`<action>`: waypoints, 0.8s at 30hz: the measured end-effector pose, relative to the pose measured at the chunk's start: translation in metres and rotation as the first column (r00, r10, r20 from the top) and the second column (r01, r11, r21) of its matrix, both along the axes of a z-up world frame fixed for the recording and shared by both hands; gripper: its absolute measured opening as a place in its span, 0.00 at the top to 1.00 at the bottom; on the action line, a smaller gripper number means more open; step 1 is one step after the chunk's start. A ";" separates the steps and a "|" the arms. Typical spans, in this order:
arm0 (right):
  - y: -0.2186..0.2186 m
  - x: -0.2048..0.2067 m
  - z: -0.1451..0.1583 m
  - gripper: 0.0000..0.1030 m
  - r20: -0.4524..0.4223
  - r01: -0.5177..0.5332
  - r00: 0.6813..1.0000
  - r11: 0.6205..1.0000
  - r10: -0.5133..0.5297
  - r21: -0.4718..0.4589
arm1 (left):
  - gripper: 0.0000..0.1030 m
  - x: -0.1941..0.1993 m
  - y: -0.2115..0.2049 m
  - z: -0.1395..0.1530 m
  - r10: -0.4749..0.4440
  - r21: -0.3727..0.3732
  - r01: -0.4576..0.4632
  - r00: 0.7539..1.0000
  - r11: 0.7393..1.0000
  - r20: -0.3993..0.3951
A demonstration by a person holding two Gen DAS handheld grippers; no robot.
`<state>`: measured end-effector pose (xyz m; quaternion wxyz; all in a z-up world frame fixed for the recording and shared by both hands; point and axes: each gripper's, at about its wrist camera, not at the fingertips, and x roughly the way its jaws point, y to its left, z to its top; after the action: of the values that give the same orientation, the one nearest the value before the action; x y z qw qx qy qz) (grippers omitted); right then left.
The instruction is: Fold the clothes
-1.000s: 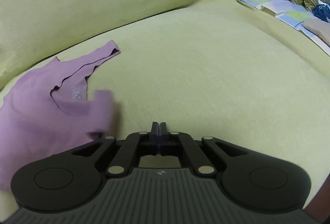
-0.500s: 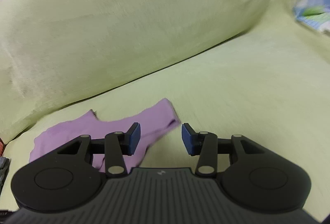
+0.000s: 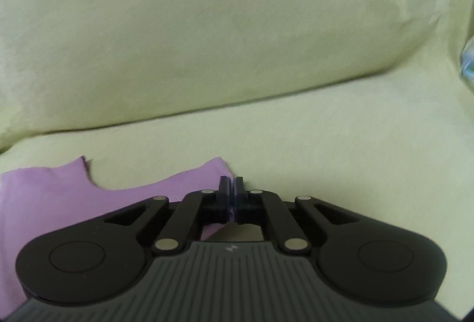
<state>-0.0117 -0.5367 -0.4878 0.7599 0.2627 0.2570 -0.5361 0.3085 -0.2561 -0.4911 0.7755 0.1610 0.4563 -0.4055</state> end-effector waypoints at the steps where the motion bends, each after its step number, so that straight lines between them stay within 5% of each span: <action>1: -0.001 0.002 -0.003 1.00 -0.025 -0.002 1.000 1.000 0.002 0.008 | 0.42 0.000 0.000 -0.001 -0.001 0.002 0.001 1.000 1.000 0.009; 2: -0.001 0.004 -0.005 0.99 -0.038 -0.001 0.999 1.000 0.001 -0.002 | 0.41 -0.001 0.000 -0.001 0.000 0.001 0.000 1.000 1.000 0.012; 5: 0.005 0.004 0.005 0.68 -0.101 0.075 0.992 0.996 -0.081 -0.057 | 0.41 0.001 0.001 -0.002 0.002 0.002 -0.002 1.000 1.000 0.005; 6: 0.010 0.001 0.012 0.66 -0.099 0.100 0.989 0.992 -0.108 -0.081 | 0.41 0.002 0.001 -0.001 0.000 0.006 0.000 1.000 1.000 0.004; 8: 0.022 -0.006 0.021 0.69 -0.041 0.089 0.995 0.993 -0.092 -0.079 | 0.41 0.001 0.001 0.001 -0.006 0.011 0.005 1.000 1.000 0.013; 12: 0.087 0.002 0.033 0.92 0.148 -0.119 0.981 0.993 0.121 -0.021 | 0.41 -0.007 0.000 0.010 -0.018 -0.017 0.019 0.999 1.000 0.026; 15: 0.144 0.033 0.022 0.96 0.182 -0.272 0.946 0.962 0.267 0.001 | 0.41 -0.016 -0.007 0.013 -0.037 -0.016 0.038 0.999 0.999 0.025; 18: 0.172 0.060 0.002 0.97 0.183 -0.305 0.938 0.952 0.294 0.031 | 0.41 -0.027 -0.016 0.013 -0.079 -0.006 0.079 0.995 0.997 0.058; 21: 0.184 0.063 -0.013 1.00 0.091 -0.194 0.977 0.981 0.192 0.018 | 0.41 -0.031 -0.019 0.011 -0.088 0.027 0.086 0.991 0.996 0.097; 24: 0.189 0.019 -0.014 1.00 0.174 -0.025 0.985 0.998 0.014 0.061 | 0.41 -0.031 -0.008 0.006 -0.095 0.054 0.090 0.990 0.995 0.102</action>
<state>0.0077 -0.3476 -0.5022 0.7759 0.3296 0.2093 -0.4955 0.2780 -0.2646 -0.4851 0.7745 0.2219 0.4169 -0.4207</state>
